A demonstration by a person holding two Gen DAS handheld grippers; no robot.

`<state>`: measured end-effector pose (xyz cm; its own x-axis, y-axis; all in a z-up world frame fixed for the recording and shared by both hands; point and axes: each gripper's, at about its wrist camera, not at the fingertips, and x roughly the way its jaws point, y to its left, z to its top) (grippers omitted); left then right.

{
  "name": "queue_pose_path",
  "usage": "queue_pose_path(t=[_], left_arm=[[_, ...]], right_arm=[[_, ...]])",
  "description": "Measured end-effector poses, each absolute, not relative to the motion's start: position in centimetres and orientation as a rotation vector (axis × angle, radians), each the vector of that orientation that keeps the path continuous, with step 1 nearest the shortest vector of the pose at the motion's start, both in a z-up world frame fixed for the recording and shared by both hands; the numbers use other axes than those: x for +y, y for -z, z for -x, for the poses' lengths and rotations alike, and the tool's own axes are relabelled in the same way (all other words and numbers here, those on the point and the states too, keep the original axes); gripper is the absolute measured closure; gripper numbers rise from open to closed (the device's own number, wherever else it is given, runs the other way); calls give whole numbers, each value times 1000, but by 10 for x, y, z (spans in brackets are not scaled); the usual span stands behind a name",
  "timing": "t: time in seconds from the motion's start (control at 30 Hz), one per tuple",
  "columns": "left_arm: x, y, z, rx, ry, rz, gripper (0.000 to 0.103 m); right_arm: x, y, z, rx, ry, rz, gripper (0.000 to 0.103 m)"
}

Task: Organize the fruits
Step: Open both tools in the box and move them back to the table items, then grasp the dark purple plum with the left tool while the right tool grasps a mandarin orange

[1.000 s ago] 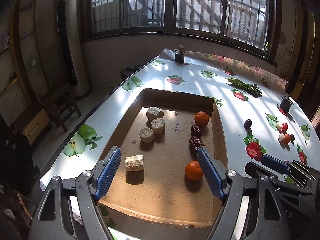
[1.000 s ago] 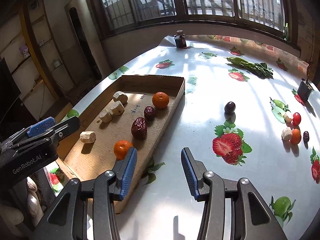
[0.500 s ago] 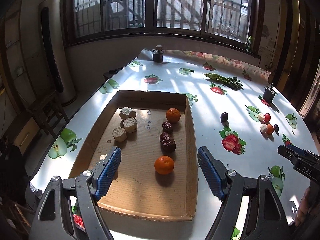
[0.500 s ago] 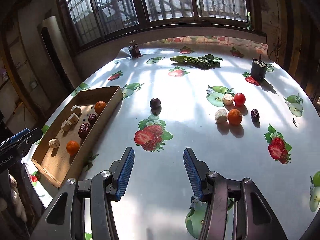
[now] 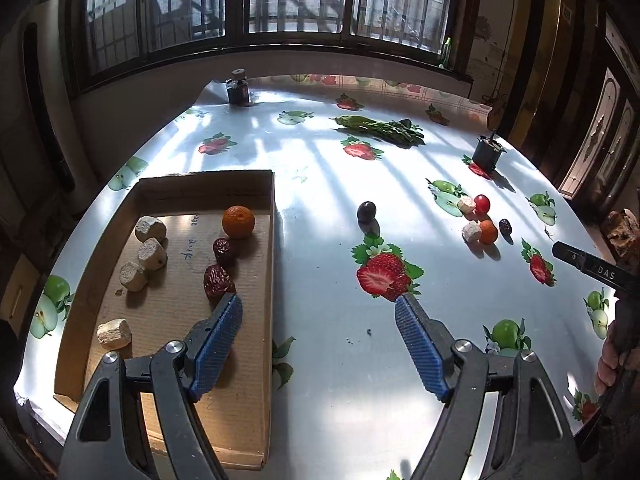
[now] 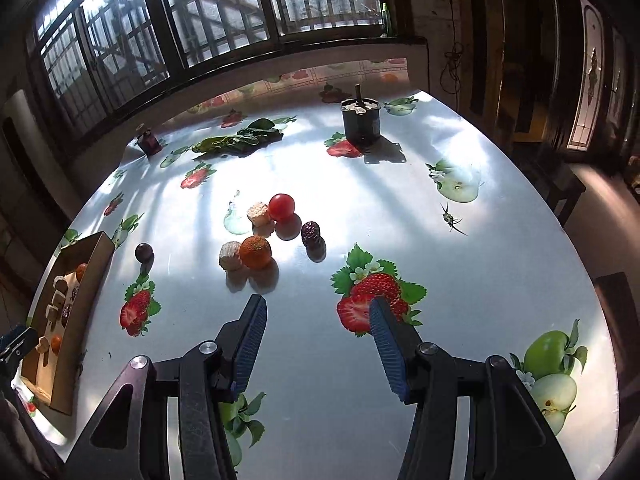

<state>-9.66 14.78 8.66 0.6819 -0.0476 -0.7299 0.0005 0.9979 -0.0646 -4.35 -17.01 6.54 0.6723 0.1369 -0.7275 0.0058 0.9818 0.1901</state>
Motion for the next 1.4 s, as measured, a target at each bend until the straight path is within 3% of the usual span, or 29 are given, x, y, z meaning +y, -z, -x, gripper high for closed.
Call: queue_pose_path(t=[0.53,0.67,0.73,1.0,1.03,1.1,1.4], left_arm=[[117,-64,-24,899,92,207,25],[116,-48,-53,906,86,235,39],[116,-38,-63,915,80,244,40],[113,-9,-78,906,81,213,41],[110,-7,-77,905,95,198,44],[106,-8,-74,901,112,172,77],[117,-6,-69,910,152,256,82]], right_arm=[[-130,-36,-44,898,-237,-386,46],[-130,-28,-47,868,-215,-363,48],[-134,-24,-48,864,-188,-355,57],[-136,-14,-54,870,-189,-345,58],[-134,-14,-54,872,-194,-342,58],[-131,-12,-55,884,-213,-343,58],[-124,-8,-54,888,-237,-331,58]])
